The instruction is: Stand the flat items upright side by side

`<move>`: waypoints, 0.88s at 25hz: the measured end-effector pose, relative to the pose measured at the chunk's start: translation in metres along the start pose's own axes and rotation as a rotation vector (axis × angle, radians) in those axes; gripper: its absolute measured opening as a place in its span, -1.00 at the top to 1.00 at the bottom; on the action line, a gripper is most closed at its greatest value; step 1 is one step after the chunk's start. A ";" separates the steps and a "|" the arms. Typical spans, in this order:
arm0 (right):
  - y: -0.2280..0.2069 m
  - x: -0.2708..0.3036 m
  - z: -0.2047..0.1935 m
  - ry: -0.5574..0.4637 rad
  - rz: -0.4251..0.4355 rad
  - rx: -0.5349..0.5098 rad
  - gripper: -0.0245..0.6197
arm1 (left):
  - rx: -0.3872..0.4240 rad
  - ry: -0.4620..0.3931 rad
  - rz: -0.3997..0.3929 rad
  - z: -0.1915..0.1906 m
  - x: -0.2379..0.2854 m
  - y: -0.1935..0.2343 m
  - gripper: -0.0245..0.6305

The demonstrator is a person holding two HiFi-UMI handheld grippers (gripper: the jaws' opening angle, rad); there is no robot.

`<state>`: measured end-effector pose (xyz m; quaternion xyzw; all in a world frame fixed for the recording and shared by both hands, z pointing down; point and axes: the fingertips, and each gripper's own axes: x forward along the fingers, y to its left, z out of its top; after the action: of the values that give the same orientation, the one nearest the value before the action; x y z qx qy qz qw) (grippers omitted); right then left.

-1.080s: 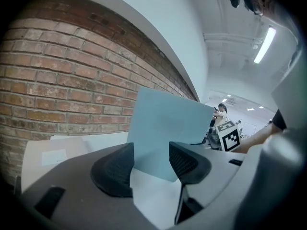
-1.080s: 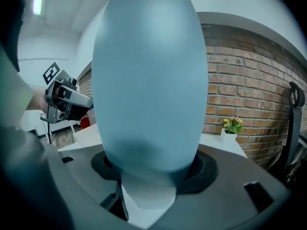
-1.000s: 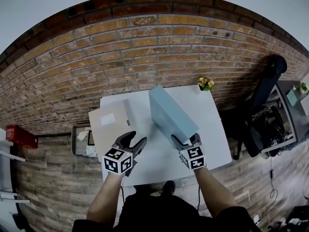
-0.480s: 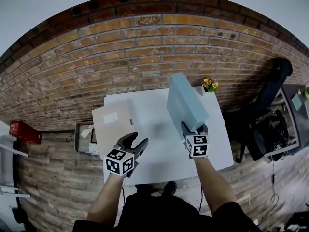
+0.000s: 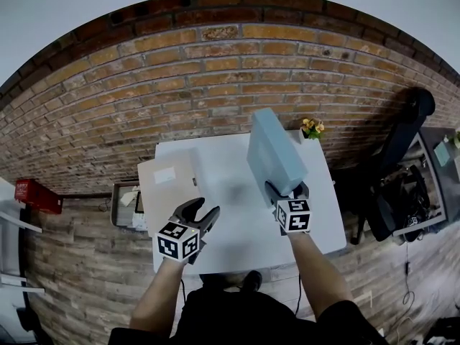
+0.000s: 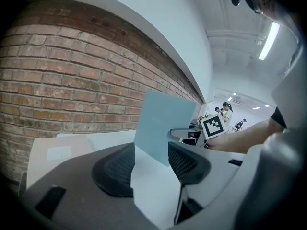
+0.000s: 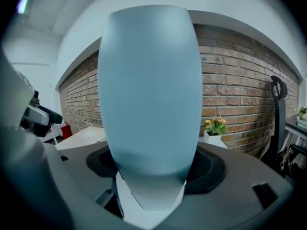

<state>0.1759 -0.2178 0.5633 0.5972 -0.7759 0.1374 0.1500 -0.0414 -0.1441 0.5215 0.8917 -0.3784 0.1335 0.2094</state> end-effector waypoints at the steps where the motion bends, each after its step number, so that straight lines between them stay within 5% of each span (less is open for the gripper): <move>1: 0.000 -0.002 0.002 -0.005 0.004 -0.002 -0.29 | 0.002 -0.001 0.000 0.001 0.000 -0.001 0.23; 18: -0.007 -0.063 0.022 -0.116 0.038 0.037 -0.48 | 0.026 -0.037 0.025 0.015 0.002 -0.016 0.26; 22: -0.015 -0.087 0.026 -0.157 0.019 0.033 -0.26 | 0.032 -0.063 0.056 0.021 -0.002 -0.023 0.28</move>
<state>0.2095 -0.1547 0.5059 0.6013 -0.7884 0.1042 0.0773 -0.0238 -0.1383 0.4961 0.8878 -0.4074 0.1174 0.1792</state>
